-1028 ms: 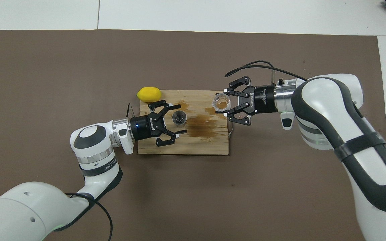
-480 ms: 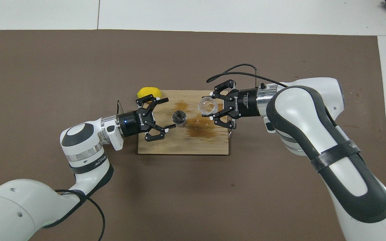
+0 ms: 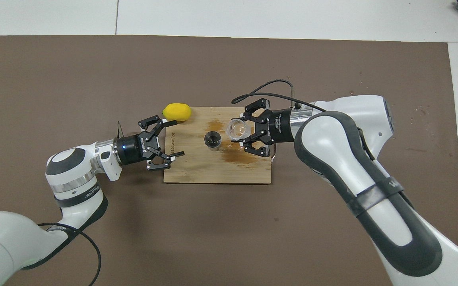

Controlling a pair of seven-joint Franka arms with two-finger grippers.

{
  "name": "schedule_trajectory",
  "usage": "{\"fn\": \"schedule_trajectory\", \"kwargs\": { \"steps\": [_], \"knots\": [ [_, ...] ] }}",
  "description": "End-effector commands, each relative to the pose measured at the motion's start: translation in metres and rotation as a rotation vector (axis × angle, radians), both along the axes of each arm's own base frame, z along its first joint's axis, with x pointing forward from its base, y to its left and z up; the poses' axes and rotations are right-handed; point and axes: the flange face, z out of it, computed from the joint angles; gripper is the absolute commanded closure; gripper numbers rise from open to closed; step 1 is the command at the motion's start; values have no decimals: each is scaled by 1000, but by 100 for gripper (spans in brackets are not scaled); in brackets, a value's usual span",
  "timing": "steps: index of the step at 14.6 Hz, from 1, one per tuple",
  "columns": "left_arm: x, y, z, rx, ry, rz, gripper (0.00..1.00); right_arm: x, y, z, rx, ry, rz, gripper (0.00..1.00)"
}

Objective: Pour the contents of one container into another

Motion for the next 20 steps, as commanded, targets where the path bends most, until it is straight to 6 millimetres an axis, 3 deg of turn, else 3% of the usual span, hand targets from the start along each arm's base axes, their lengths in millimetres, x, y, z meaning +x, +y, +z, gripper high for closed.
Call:
{"fn": "schedule_trajectory", "kwargs": {
  "steps": [1,5,11,12,20],
  "knots": [
    [-4,37,19,33,-41,-27,0,3,6,11,-36,-1,-24,100],
    [-5,104,52,121,-17,-83,0,1,14,12,-83,6,-8,100],
    [-15,186,90,256,7,-174,0,3,24,17,-108,3,0,100],
    [-16,200,99,291,16,-176,0,-1,34,18,-113,3,14,100],
    [-16,278,201,588,9,-211,0,1,38,18,-207,-1,30,100]
  ]
}}
